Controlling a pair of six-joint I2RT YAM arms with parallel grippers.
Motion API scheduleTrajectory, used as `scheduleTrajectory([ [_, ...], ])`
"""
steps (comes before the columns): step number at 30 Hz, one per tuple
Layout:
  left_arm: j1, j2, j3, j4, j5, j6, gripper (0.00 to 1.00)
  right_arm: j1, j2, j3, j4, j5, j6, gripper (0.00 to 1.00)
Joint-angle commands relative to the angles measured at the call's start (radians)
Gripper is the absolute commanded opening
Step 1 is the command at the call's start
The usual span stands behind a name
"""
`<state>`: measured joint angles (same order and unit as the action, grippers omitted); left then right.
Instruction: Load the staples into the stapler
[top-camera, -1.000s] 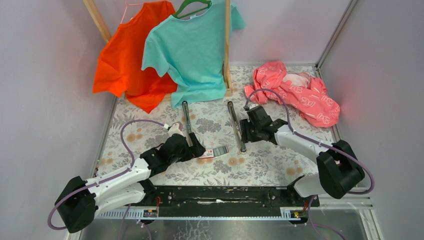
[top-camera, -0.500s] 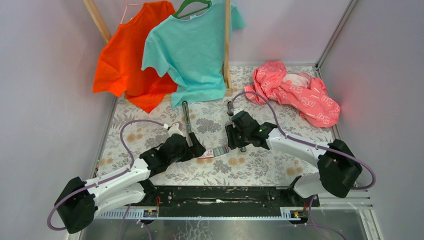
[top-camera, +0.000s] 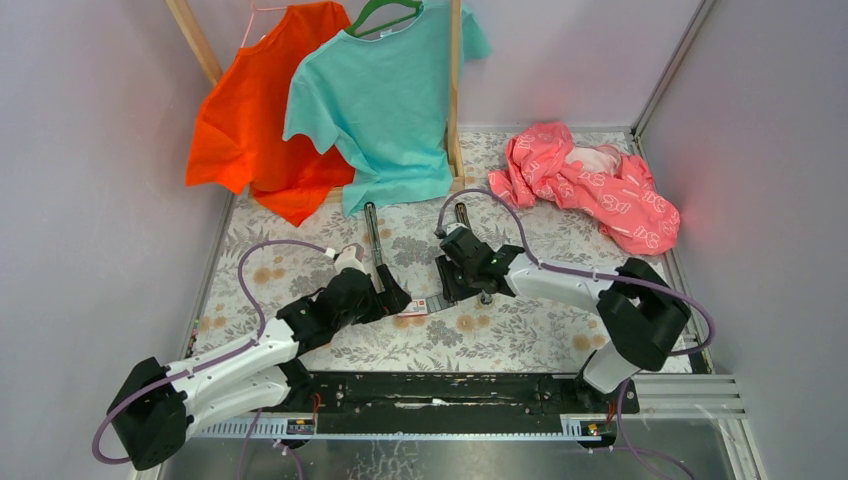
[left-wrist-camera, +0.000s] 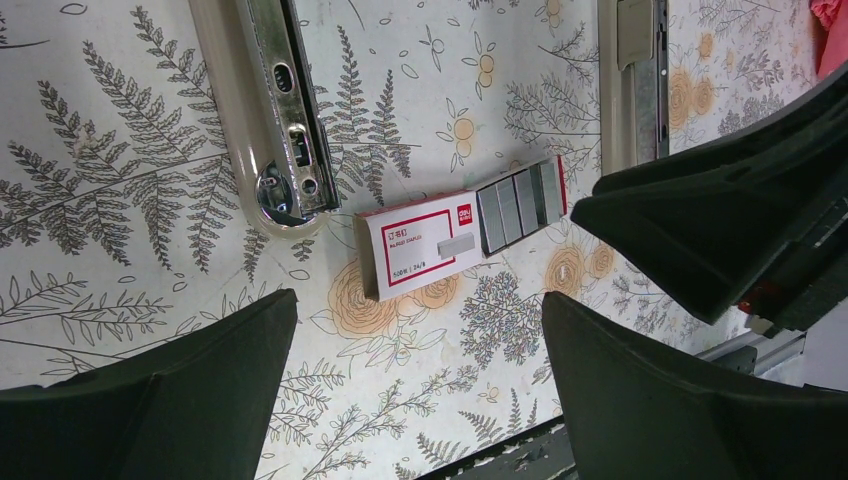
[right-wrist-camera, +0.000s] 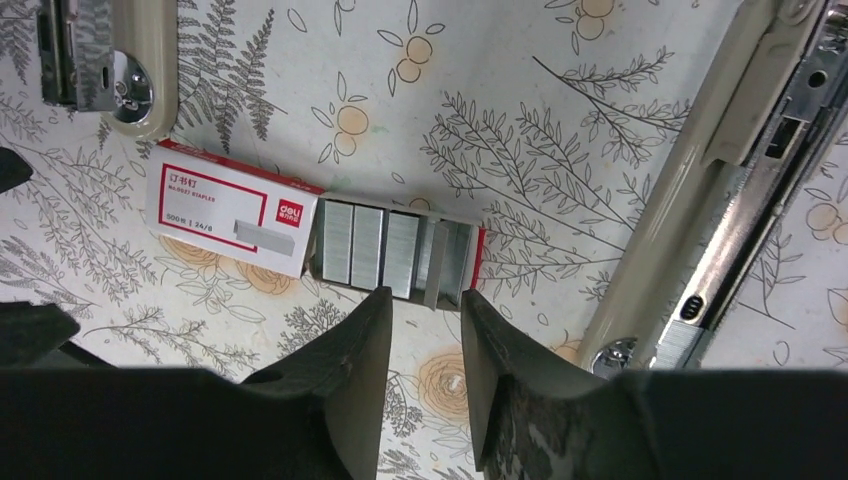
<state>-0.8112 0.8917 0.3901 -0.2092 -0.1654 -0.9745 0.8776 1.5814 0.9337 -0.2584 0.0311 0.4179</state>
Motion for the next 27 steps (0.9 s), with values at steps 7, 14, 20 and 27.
scheduleTrajectory([
  [7,0.0,-0.013,-0.016,0.036,-0.024,-0.004,1.0,0.01,0.076,0.063,0.036,0.029,0.018,0.36],
  [14,-0.001,-0.008,-0.02,0.039,-0.022,-0.004,1.0,0.014,0.089,0.064,0.034,0.028,0.019,0.35],
  [20,0.0,-0.008,-0.022,0.045,-0.02,-0.006,1.0,0.02,0.091,0.074,0.023,0.043,0.016,0.34],
  [27,0.0,-0.018,-0.025,0.039,-0.017,-0.009,1.0,0.02,0.116,0.071,0.035,0.044,0.019,0.28],
])
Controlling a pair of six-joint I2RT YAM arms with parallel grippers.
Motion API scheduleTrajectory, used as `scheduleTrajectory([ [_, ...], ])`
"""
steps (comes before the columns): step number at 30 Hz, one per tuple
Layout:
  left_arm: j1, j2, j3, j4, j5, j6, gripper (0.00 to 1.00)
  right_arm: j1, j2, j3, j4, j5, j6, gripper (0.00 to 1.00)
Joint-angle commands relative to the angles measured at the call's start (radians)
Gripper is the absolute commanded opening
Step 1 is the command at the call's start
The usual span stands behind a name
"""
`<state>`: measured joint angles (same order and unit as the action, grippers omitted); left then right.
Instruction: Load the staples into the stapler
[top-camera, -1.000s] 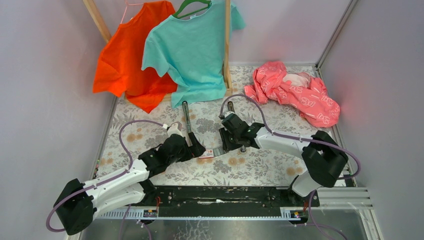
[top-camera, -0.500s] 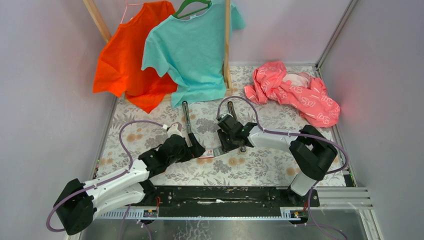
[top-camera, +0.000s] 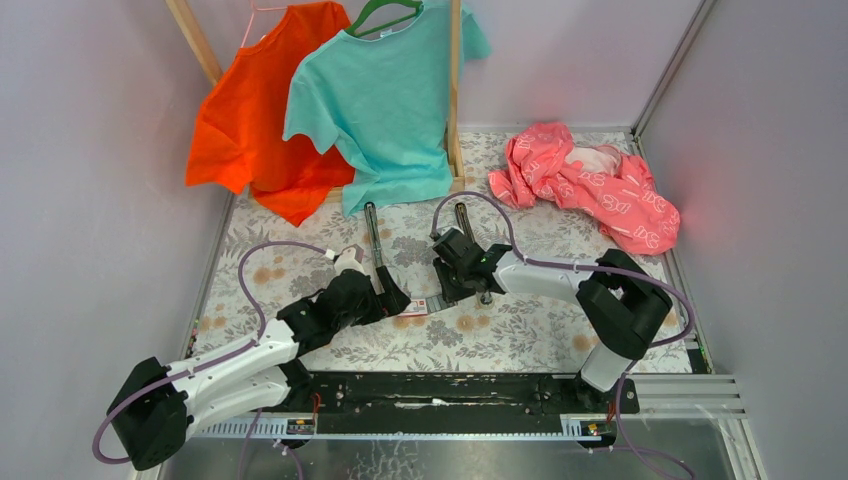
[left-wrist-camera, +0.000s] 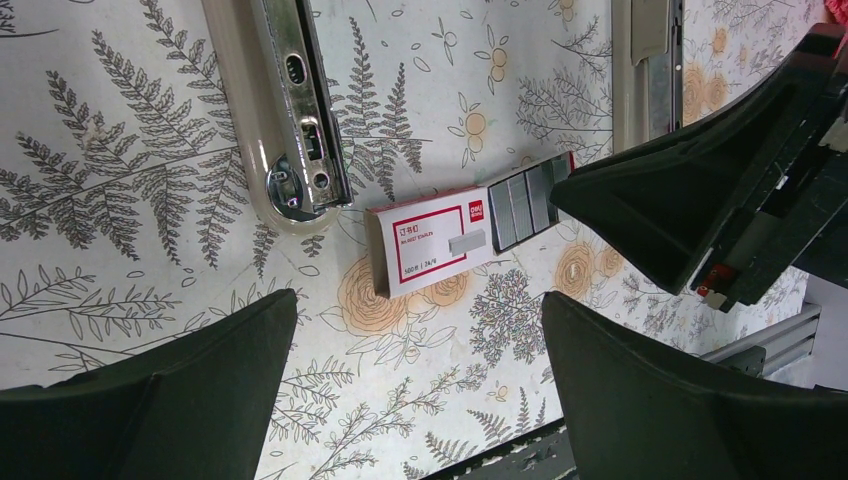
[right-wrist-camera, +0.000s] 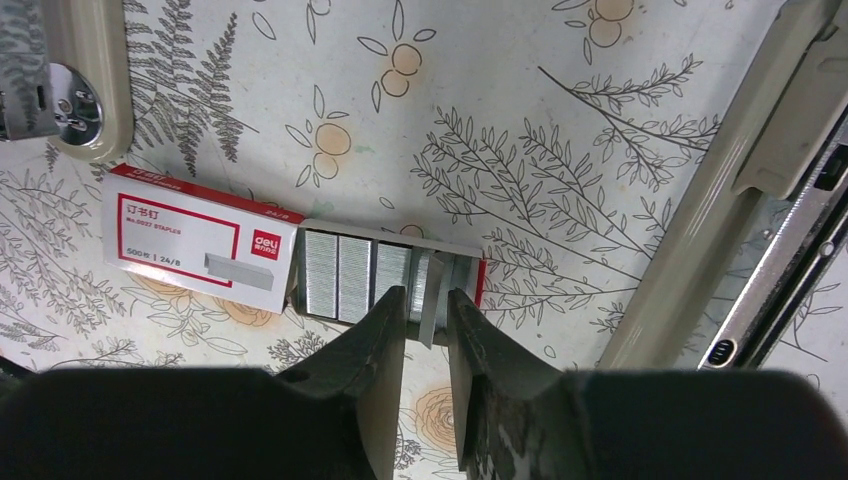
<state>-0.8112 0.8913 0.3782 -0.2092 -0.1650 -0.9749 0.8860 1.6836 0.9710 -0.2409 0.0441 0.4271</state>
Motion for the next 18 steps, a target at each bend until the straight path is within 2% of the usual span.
scheduleTrajectory([
  [1,0.0,-0.02,-0.015,0.039,-0.018,-0.008,1.0,0.011,0.018,0.036,0.018,0.032,0.009,0.28],
  [9,-0.002,-0.02,-0.014,0.035,-0.019,-0.007,1.0,0.011,0.012,0.031,0.018,0.026,0.006,0.2],
  [18,0.0,-0.033,-0.014,0.029,-0.022,-0.008,1.0,0.011,-0.016,0.01,0.036,0.005,0.002,0.04],
])
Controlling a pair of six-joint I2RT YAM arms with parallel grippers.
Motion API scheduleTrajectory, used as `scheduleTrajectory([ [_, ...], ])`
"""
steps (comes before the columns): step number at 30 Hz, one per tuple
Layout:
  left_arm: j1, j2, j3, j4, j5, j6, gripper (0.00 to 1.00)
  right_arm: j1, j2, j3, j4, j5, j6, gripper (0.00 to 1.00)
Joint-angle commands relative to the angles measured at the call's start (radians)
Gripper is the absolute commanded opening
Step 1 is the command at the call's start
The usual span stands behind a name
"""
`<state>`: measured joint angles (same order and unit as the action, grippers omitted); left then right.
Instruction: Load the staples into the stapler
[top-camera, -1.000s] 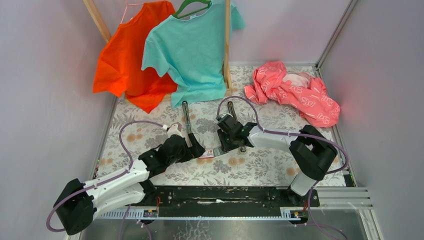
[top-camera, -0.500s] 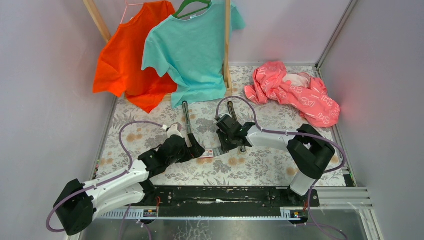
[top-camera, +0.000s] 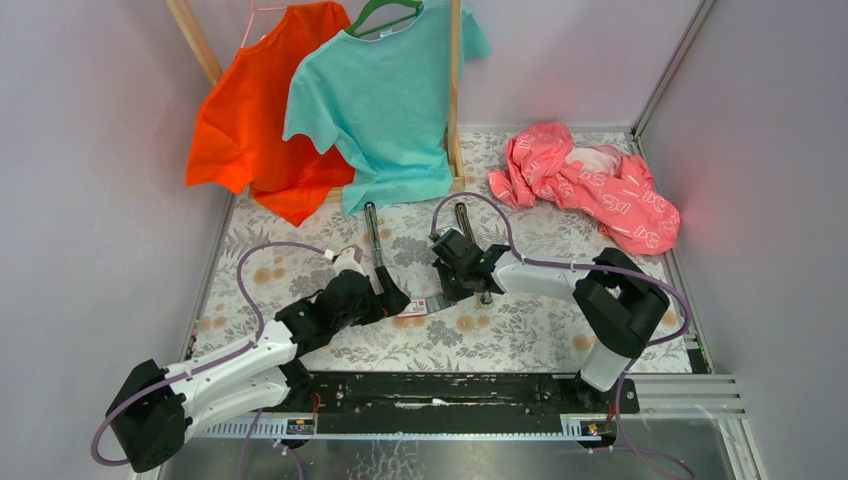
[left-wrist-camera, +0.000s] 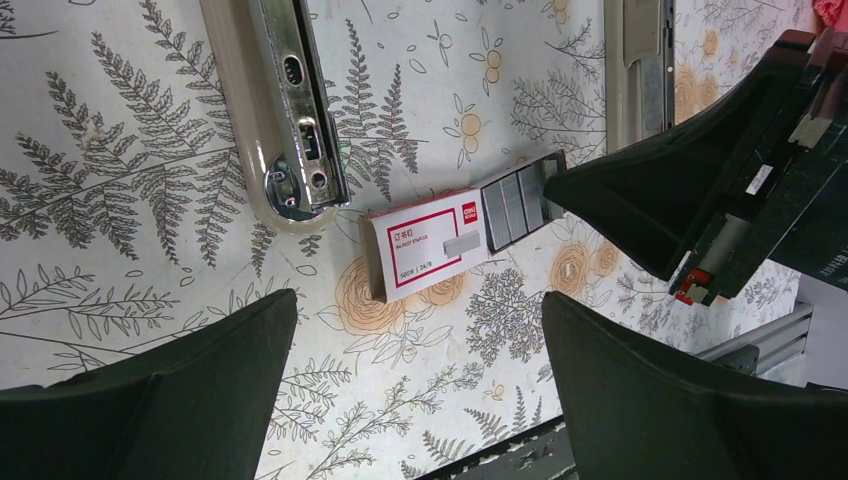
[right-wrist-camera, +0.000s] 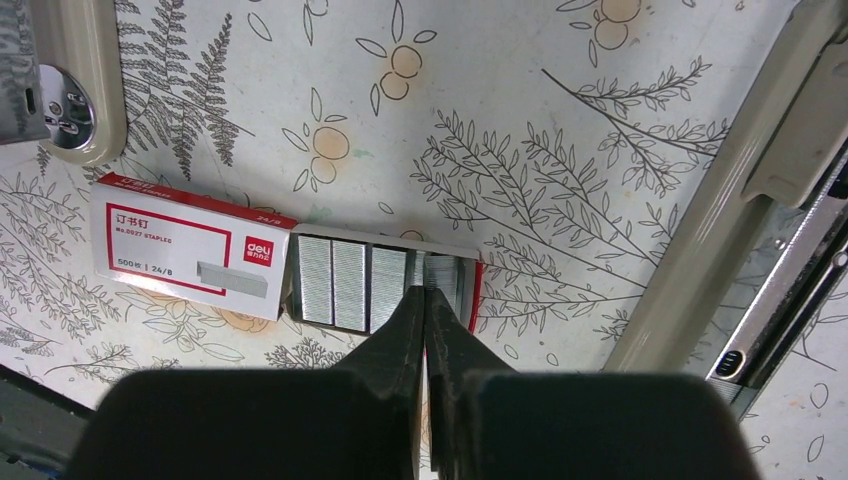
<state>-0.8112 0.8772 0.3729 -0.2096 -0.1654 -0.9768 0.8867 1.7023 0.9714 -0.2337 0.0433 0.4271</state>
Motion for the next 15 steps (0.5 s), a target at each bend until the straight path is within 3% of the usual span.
scheduleTrajectory([
  [1,0.0,-0.02,-0.009,0.029,-0.022,-0.007,1.0,0.009,-0.035,0.008,0.031,0.001,0.003,0.03],
  [15,0.001,-0.064,-0.022,0.041,-0.021,-0.009,1.0,0.001,-0.141,-0.044,0.108,-0.056,0.023,0.0],
])
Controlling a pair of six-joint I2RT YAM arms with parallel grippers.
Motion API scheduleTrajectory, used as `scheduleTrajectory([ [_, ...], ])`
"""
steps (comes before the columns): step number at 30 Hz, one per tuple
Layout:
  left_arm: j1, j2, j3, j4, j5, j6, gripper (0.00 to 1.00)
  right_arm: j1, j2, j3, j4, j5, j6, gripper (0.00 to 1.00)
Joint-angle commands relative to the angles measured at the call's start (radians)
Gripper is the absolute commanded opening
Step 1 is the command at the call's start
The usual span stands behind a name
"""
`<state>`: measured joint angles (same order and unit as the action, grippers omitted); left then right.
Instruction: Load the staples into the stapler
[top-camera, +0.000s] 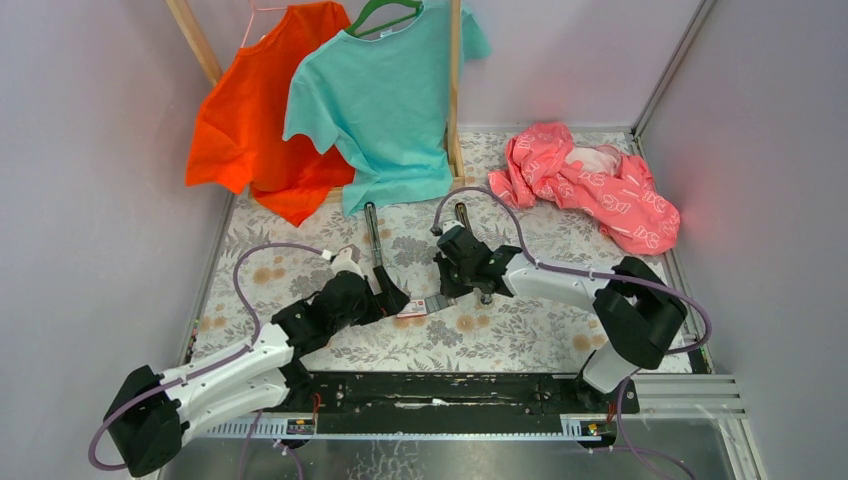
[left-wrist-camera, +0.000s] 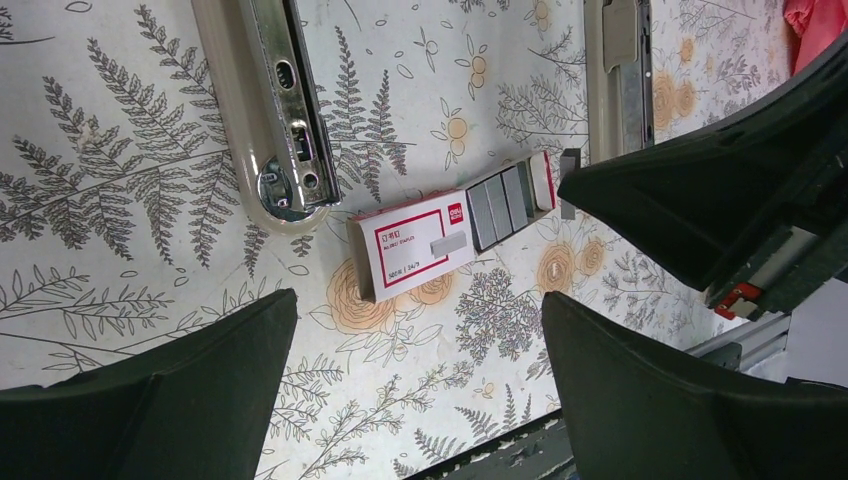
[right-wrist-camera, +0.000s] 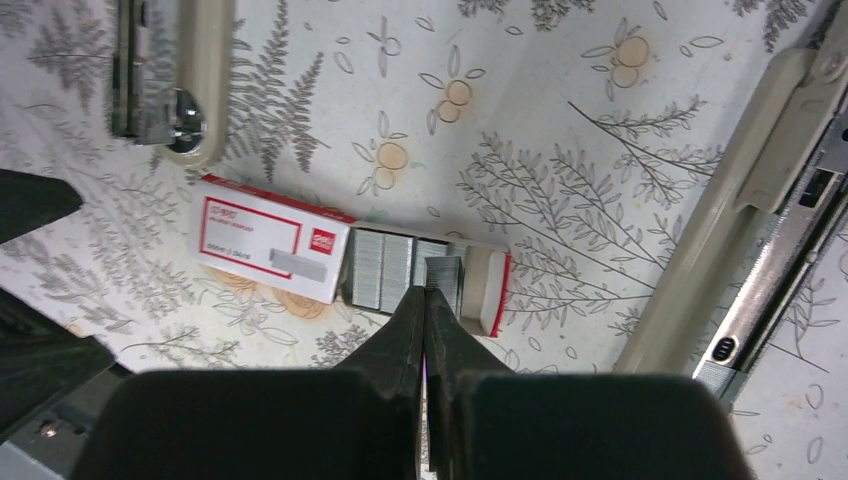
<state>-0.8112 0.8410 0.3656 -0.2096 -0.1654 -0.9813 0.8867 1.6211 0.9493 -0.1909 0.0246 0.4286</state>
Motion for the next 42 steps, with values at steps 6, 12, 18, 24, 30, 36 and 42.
scheduleTrajectory([
  [6,0.026,-0.122,-0.047,0.107,0.022,0.0,1.0,-0.042,-0.171,-0.123,0.244,-0.142,0.065,0.0],
  [12,0.049,-0.228,-0.076,0.195,0.081,-0.002,1.0,-0.097,-0.289,-0.251,0.489,-0.31,0.129,0.0],
  [18,0.059,-0.258,-0.031,0.246,0.129,0.032,0.99,-0.124,-0.345,-0.342,0.701,-0.465,0.162,0.0],
  [24,0.064,-0.252,-0.016,0.359,0.21,0.046,0.95,-0.149,-0.357,-0.402,0.919,-0.625,0.228,0.0],
  [30,0.065,-0.248,0.001,0.435,0.282,0.067,0.9,-0.149,-0.359,-0.412,1.038,-0.73,0.262,0.0],
  [36,0.065,-0.231,0.005,0.538,0.373,0.058,0.8,-0.152,-0.35,-0.417,1.188,-0.818,0.327,0.0],
  [42,0.066,-0.229,-0.003,0.601,0.423,0.035,0.62,-0.155,-0.345,-0.409,1.281,-0.872,0.38,0.0],
])
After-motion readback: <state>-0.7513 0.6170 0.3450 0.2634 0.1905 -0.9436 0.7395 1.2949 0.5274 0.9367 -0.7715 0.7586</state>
